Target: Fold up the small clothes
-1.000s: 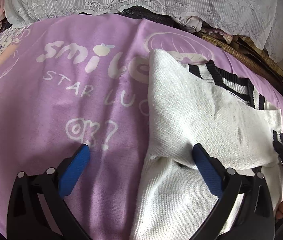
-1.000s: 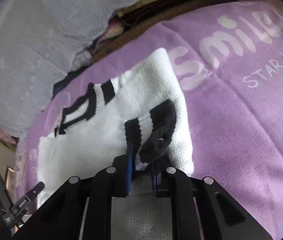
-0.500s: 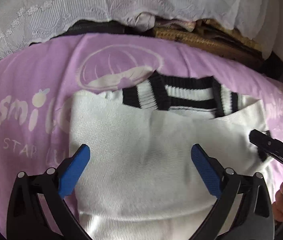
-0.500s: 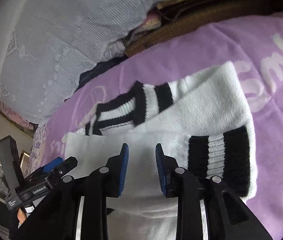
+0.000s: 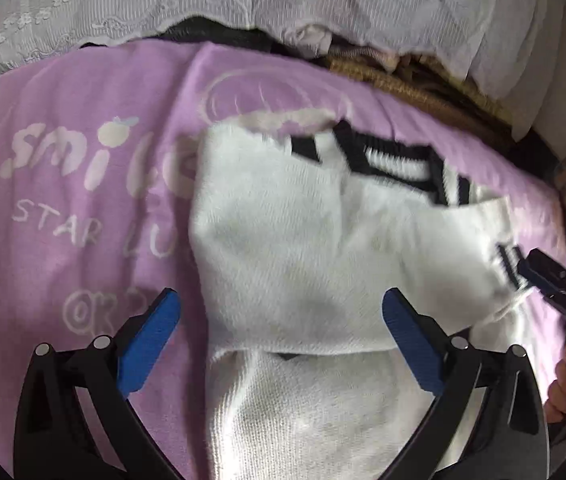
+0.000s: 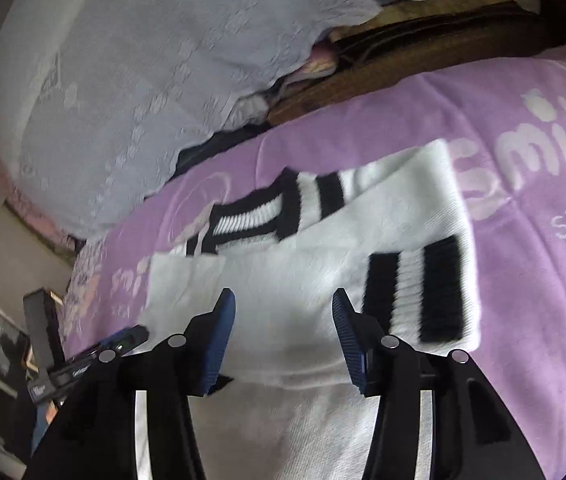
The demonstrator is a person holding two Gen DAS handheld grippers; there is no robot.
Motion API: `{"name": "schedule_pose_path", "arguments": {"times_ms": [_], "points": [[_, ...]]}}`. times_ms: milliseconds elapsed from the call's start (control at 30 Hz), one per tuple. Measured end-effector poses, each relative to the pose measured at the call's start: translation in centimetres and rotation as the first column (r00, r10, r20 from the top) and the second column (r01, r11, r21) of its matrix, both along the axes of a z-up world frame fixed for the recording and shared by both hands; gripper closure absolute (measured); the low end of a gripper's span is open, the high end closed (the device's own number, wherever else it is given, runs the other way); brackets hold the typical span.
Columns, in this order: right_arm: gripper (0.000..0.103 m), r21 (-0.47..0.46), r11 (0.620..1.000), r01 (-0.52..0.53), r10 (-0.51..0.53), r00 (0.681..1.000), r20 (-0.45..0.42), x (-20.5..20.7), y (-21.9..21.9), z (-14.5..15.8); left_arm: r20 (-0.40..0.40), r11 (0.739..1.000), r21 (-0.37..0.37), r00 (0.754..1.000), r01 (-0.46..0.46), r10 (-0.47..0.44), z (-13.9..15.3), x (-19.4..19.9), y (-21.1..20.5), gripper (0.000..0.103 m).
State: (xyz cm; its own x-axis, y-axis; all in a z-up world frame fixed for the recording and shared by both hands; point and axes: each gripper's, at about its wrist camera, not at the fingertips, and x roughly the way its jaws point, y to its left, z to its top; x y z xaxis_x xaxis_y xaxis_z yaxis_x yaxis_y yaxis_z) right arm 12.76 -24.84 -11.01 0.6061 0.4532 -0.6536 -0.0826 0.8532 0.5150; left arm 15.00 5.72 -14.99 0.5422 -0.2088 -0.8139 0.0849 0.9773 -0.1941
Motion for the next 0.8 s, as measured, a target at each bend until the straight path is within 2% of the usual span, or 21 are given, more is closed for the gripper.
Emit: {"name": "schedule_pose_path", "arguments": {"times_ms": [33,67,100,133,167,200,300,467,667,700,733,800], "points": [[0.059,-0.040,0.999,-0.002,0.000,0.999,-0.045,0.2,0.4,-1.2,-0.019,1.000,0.009,1.000,0.006,-0.006,-1.3,0.3,-0.3,0.004],[0.069,-0.041,0.999,0.003,-0.006,0.997,-0.074,0.4,0.1,-2.7,0.010,1.000,-0.002,1.000,0.000,0.000,-0.9,-0.1,-0.1,0.004],[0.101,-0.030,0.999,0.039,-0.040,0.998,-0.055,0.0,-0.9,-3.3,-0.004,1.000,0.001,1.000,-0.013,0.013,-1.0,-0.3,0.2,0.004],[0.103,-0.020,0.997,0.078,-0.079,0.993,-0.085,-0.3,-1.9,-3.6,-0.010,1.000,-0.001,1.000,-0.026,0.026,-1.1,-0.8,0.5,0.004],[0.103,0.047,0.995,0.091,-0.085,0.991,-0.106,-0.8,-2.9,-3.7,-0.002,0.999,-0.007,0.999,-0.035,0.035,-1.1,-1.7,0.8,0.004],[0.101,0.082,0.992,0.097,-0.088,0.990,-0.109,-1.7,-3.6,-3.5,0.009,0.999,-0.007,0.999,-0.036,0.036,-1.2,-3.1,1.0,0.004],[0.068,-0.006,0.996,0.091,-0.092,0.993,-0.074,-5.5,-3.6,-2.8,0.027,1.000,0.000,1.000,-0.012,0.012,-1.1,-6.5,1.0,0.005],[0.067,-0.067,0.997,0.046,-0.049,0.998,-0.039,-11.4,-3.4,-2.3,0.025,0.998,0.063,0.999,0.022,-0.023,-1.4,-11.4,0.3,0.005],[0.067,-0.046,0.998,0.041,-0.042,0.999,-0.026,-17.1,-4.9,-2.1,0.014,0.998,0.046,0.999,0.034,-0.035,-1.6,-16.6,1.1,0.005],[0.066,-0.049,0.998,0.042,-0.043,0.999,-0.023,-18.0,-5.1,-2.0,0.011,0.998,0.042,0.999,0.038,-0.039,-1.6,-17.5,1.2,0.005],[0.055,-0.060,0.997,0.049,-0.050,0.999,-0.020,-18.9,-5.3,-1.9,0.009,0.998,0.035,0.999,0.042,-0.043,-1.6,-18.3,1.3,0.005],[0.051,-0.062,0.997,0.046,-0.048,0.998,-0.031,-20.6,-5.9,-2.2,0.007,0.998,0.011,0.999,0.054,-0.054,-1.7,-20.1,1.8,0.005]]}}
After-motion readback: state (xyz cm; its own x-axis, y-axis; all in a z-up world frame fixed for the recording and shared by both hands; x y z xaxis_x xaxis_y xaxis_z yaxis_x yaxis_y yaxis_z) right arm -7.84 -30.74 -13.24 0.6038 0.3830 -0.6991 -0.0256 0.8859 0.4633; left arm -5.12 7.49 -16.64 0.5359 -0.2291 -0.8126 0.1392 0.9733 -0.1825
